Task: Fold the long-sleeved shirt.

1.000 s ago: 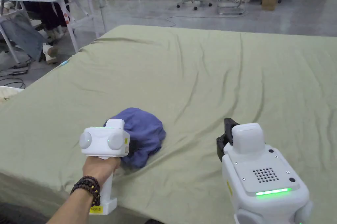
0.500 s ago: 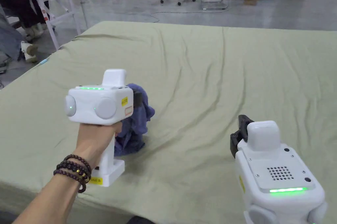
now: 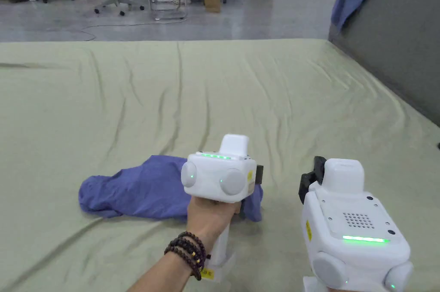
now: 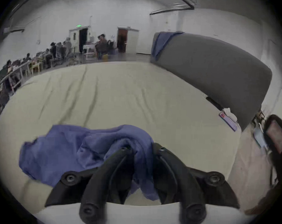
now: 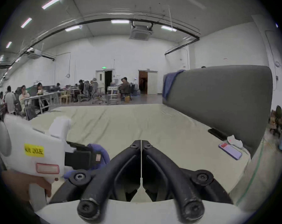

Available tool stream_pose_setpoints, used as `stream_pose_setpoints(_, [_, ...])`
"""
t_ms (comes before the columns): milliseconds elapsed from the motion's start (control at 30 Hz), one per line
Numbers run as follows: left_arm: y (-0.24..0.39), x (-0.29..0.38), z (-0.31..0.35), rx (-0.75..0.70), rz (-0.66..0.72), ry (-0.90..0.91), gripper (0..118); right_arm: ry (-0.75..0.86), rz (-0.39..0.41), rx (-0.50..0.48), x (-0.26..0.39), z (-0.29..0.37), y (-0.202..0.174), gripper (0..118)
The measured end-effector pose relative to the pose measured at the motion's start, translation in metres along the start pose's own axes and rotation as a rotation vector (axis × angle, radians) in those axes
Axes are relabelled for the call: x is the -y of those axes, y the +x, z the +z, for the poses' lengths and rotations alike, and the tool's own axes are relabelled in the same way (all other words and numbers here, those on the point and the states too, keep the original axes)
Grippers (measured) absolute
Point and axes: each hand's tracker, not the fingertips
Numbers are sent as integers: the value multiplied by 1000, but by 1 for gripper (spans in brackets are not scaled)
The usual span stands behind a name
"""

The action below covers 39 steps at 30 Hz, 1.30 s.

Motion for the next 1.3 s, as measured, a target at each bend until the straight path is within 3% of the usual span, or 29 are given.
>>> stream_pose_setpoints(33, [-4, 2, -1, -17, 29, -2, 79, 2, 5, 3, 1, 0, 4, 0])
stream_pose_setpoints(133, [-27, -1, 19, -10, 49, 24, 110, 6, 49, 4, 3, -4, 8, 0])
stream_pose_setpoints(167, [-34, -3, 37, -32, 40, 130, 118, 1, 63, -11, 3, -6, 8, 0])
stream_pose_setpoints(267, [-53, 4, 89, -207, 4, 239, 116, -5, 67, -63, 2, -10, 4, 0])
stream_pose_setpoints(467, [-87, 73, 192, -387, 64, 443, 114, 34, 50, -97, 3, 2, -8, 0])
stream_pose_setpoints(500, [-91, 84, 204, -391, 72, 461, 104, 44, 55, -103, 3, 4, -9, 0])
stream_pose_setpoints(533, [-94, 93, 212, -400, 67, 478, 83, 52, 56, -112, 3, 7, -9, 0])
stream_pose_setpoints(567, [-97, 101, 219, -429, 52, 483, 50, 57, 56, -119, 3, 9, -10, 0])
stream_pose_setpoints(600, [-100, 105, 222, -477, 32, 441, 0, 60, 57, -118, 2, 10, -10, 0])
stream_pose_setpoints(667, [-107, 108, 222, -517, 2, 368, 0, 65, 60, -114, 1, 12, -11, 0])
stream_pose_setpoints(733, [-118, 104, 219, -468, 98, 315, 0, 63, 61, -122, 1, 12, -10, 0])
stream_pose_setpoints(833, [-127, 85, 211, -454, 90, 344, 0, 55, 68, -124, 0, 12, -10, 0])
stream_pose_setpoints(867, [-131, 76, 202, -451, 96, 329, 10, 53, 69, -123, 0, 12, -10, 0])
stream_pose_setpoints(933, [-149, 53, 180, -394, 156, 224, 98, 45, 74, -121, 1, 10, -10, 0])
stream_pose_setpoints(967, [-163, 43, 164, -352, 198, 171, 118, 41, 76, -118, 2, 8, -10, 0])
stream_pose_setpoints(1000, [-170, 36, 145, -345, 227, 81, 118, 36, 75, -117, 3, 7, -9, 0])
stream_pose_setpoints(1033, [-178, 30, 132, -331, 232, 107, 118, 28, 73, -117, 4, 5, -9, 0])
stream_pose_setpoints(1200, [-245, 1, 39, -467, 212, -134, 117, -90, 69, -131, 16, -11, -2, 0])
stream_pose_setpoints(1300, [-274, 4, 3, -559, 130, -274, 106, -138, 77, -129, 23, -19, 3, 0])
